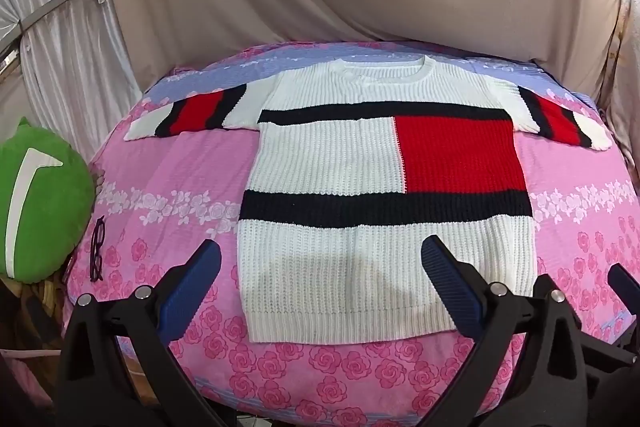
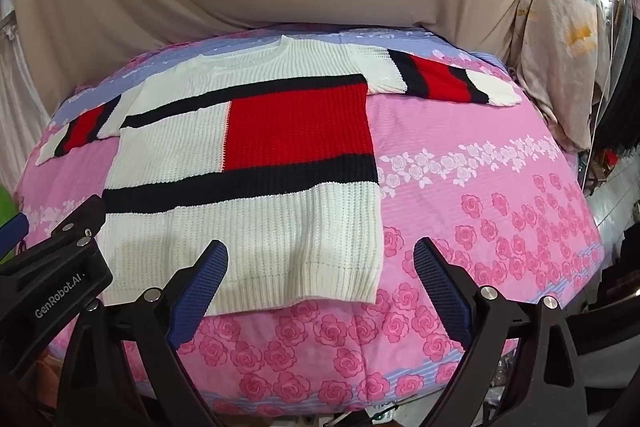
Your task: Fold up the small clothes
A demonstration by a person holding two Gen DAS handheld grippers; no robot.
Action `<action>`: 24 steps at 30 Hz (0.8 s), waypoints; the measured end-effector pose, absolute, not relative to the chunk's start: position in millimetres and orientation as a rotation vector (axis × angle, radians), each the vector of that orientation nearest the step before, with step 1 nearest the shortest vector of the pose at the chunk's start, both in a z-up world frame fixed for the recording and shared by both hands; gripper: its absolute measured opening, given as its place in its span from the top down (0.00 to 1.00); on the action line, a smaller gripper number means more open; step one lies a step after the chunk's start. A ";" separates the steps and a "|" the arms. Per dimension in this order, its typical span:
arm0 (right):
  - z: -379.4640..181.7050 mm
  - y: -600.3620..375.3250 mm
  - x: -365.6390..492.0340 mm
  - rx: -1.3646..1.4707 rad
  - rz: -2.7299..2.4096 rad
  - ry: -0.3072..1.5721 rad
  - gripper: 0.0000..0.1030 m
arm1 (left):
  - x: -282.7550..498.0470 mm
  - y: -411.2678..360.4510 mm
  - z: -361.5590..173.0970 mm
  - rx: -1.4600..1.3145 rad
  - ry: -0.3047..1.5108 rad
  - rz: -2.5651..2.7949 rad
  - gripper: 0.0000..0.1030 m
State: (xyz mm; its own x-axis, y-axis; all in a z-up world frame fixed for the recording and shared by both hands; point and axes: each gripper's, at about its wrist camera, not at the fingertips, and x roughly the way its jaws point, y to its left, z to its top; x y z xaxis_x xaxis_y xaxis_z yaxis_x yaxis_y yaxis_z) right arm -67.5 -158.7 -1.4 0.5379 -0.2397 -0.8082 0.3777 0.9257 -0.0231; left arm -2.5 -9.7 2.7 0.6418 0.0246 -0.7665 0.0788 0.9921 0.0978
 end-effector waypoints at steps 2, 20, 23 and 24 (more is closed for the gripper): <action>-1.3 -157.2 -67.1 0.158 -0.366 0.936 0.11 | -1.5 -7.5 2.3 0.125 0.877 -0.028 0.05; -2.6 -151.5 -61.4 0.136 -0.354 0.945 0.11 | -2.5 -4.7 -2.9 0.118 0.884 0.001 0.05; -3.3 -151.2 -61.5 0.135 -0.355 0.945 0.10 | -2.6 -4.6 -3.1 0.119 0.883 0.000 0.05; -3.5 -151.2 -61.9 0.134 -0.355 0.945 0.10 | -2.6 -4.5 -3.2 0.118 0.883 0.000 0.05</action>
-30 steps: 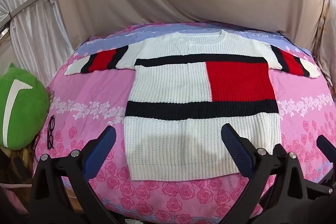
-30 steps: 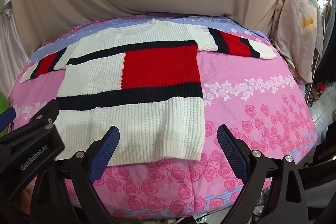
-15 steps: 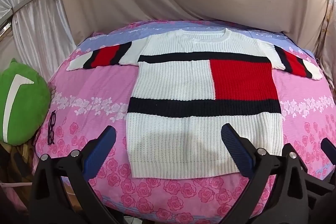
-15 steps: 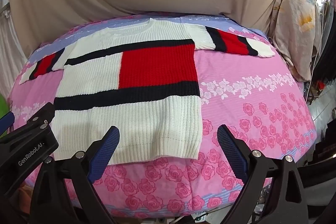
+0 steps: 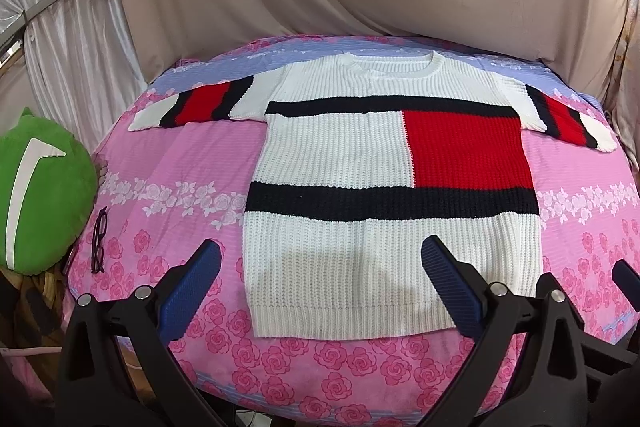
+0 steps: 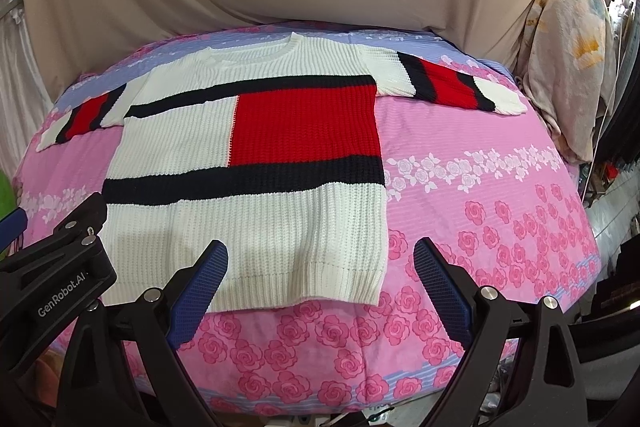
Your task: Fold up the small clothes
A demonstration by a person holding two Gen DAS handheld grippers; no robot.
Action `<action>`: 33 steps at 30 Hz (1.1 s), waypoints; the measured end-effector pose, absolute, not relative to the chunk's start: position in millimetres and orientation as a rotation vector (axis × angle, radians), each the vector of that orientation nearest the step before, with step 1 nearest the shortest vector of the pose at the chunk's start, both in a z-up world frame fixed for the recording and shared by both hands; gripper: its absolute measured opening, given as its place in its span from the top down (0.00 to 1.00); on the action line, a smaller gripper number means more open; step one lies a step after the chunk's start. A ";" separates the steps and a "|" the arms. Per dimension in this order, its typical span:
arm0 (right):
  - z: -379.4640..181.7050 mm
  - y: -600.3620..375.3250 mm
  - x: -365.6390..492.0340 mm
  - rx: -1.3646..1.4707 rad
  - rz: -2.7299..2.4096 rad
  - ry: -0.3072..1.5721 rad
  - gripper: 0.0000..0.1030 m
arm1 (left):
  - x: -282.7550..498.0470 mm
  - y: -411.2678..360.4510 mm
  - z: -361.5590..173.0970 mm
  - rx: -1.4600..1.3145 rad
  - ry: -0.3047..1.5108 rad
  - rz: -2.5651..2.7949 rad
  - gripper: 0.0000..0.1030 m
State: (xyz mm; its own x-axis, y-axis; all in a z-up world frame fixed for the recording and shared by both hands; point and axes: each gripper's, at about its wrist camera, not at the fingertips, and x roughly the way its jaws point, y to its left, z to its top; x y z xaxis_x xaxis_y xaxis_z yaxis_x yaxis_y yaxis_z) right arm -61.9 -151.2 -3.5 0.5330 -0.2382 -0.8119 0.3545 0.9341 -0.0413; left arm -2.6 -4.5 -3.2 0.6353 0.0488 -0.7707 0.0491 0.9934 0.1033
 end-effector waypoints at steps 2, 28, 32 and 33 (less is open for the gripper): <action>-3.8 -151.2 -62.3 0.135 -0.354 0.944 0.10 | -2.2 -4.5 -3.5 0.118 0.885 0.001 0.05; -10.3 -151.8 -57.4 0.138 -0.346 0.965 0.10 | -2.7 -4.4 -5.9 0.120 0.889 0.001 0.05; -11.2 -151.7 -57.4 0.129 -0.350 0.970 0.10 | -2.9 -3.9 -7.8 0.122 0.893 0.001 0.05; -11.2 -151.8 -57.3 0.131 -0.349 0.970 0.10 | -3.2 -3.6 -8.0 0.122 0.893 0.002 0.05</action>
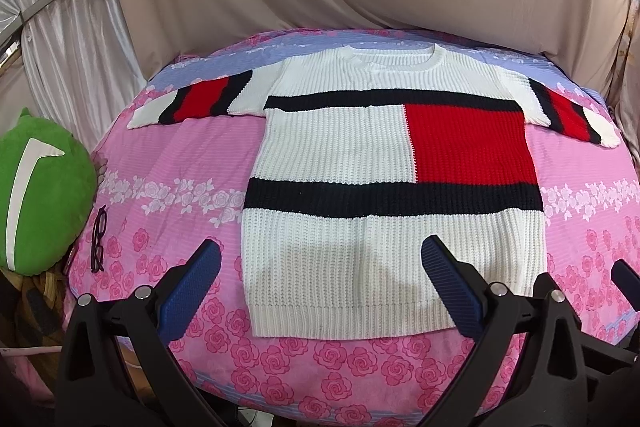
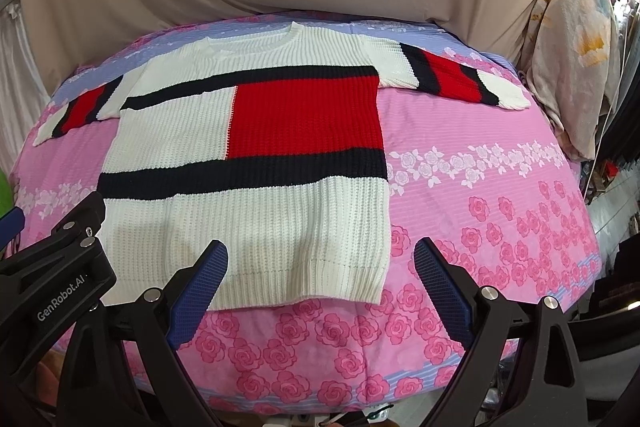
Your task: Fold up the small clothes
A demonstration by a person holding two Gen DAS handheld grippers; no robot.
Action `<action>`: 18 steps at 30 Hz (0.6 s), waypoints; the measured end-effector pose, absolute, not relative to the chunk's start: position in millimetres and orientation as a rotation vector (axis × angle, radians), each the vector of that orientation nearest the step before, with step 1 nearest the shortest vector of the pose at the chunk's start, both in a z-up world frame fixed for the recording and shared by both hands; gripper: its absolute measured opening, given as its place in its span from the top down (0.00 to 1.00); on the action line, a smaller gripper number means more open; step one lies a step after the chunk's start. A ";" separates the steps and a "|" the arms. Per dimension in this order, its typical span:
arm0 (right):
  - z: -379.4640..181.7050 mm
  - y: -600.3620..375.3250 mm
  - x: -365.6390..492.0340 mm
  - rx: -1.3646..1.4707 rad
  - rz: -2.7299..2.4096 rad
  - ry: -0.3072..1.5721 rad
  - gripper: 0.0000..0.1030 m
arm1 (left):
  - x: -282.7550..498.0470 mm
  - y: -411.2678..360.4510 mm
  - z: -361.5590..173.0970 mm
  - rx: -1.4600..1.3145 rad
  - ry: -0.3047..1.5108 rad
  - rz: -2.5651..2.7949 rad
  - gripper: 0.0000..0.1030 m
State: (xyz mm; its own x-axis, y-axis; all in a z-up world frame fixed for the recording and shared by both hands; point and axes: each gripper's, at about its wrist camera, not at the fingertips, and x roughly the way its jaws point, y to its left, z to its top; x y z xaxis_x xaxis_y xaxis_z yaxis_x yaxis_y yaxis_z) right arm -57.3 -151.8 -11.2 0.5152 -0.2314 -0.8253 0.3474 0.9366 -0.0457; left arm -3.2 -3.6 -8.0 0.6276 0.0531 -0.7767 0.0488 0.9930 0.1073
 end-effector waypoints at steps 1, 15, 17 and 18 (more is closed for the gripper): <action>-11.2 -151.5 -57.1 0.132 -0.347 0.970 0.10 | -3.3 -3.3 -8.1 0.122 0.893 0.003 0.05; -17.5 -155.9 -54.4 0.179 -0.312 1.029 0.10 | -0.4 -0.8 -15.5 0.138 0.915 0.013 0.05; -18.0 -153.8 -54.0 0.174 -0.297 1.042 0.10 | 2.5 -1.6 -15.6 0.141 0.921 0.014 0.05; -18.4 -153.5 -53.8 0.180 -0.276 1.046 0.10 | 4.1 -2.2 -15.1 0.142 0.924 0.017 0.05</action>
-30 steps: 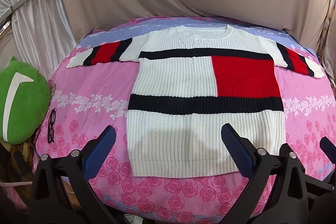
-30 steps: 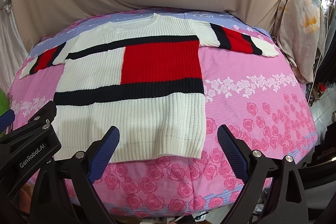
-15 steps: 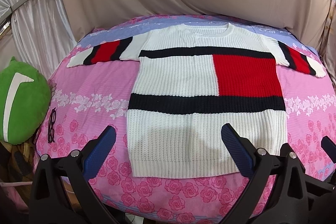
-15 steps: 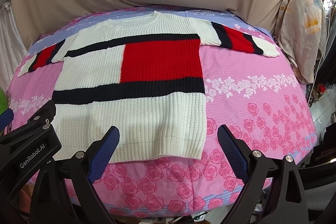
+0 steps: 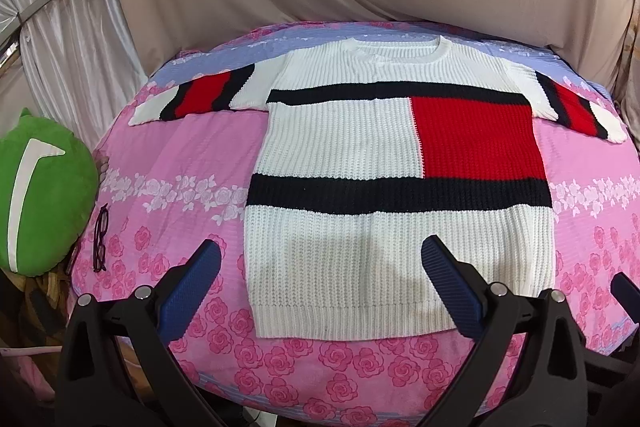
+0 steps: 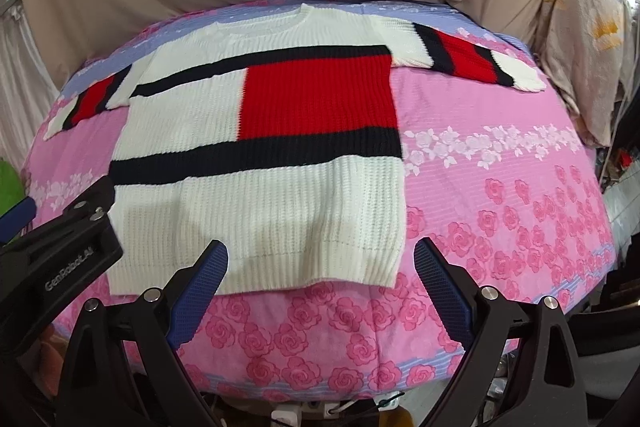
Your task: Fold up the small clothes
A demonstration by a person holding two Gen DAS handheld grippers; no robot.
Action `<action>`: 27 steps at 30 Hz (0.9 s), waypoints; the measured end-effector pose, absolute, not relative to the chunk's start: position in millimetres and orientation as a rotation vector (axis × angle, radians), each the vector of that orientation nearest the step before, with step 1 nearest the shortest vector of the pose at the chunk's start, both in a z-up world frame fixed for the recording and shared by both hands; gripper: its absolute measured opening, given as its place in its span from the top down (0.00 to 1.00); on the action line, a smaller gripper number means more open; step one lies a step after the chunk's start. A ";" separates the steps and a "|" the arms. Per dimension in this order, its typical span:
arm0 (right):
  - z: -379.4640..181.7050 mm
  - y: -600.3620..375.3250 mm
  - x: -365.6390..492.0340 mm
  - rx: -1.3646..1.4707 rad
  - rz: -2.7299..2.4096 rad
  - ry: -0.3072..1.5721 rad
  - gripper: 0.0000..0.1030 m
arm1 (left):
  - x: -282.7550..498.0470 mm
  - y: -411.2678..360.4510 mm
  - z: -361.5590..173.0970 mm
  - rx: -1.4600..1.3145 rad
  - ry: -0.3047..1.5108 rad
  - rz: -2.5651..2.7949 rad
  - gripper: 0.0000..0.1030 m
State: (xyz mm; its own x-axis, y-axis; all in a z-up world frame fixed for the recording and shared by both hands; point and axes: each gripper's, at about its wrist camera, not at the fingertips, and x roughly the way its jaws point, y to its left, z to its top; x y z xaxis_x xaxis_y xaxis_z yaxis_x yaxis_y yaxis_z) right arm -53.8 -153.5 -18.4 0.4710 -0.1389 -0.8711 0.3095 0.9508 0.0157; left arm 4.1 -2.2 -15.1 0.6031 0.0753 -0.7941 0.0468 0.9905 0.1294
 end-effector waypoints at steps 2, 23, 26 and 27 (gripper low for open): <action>-19.5 -153.5 -53.3 0.189 -0.261 1.054 0.10 | 4.6 -2.4 -15.0 0.141 0.924 0.017 0.05; -54.2 -392.5 6.3 0.703 -0.300 0.744 0.10 | 42.9 -17.1 4.5 0.061 0.887 -0.033 0.05; -79.3 -461.8 37.9 0.757 -0.345 0.694 0.16 | 57.5 -19.0 7.6 0.030 0.872 -0.007 0.05; -85.5 -481.2 49.3 0.747 -0.358 0.688 0.22 | 63.0 -19.3 7.9 0.017 0.871 0.005 0.05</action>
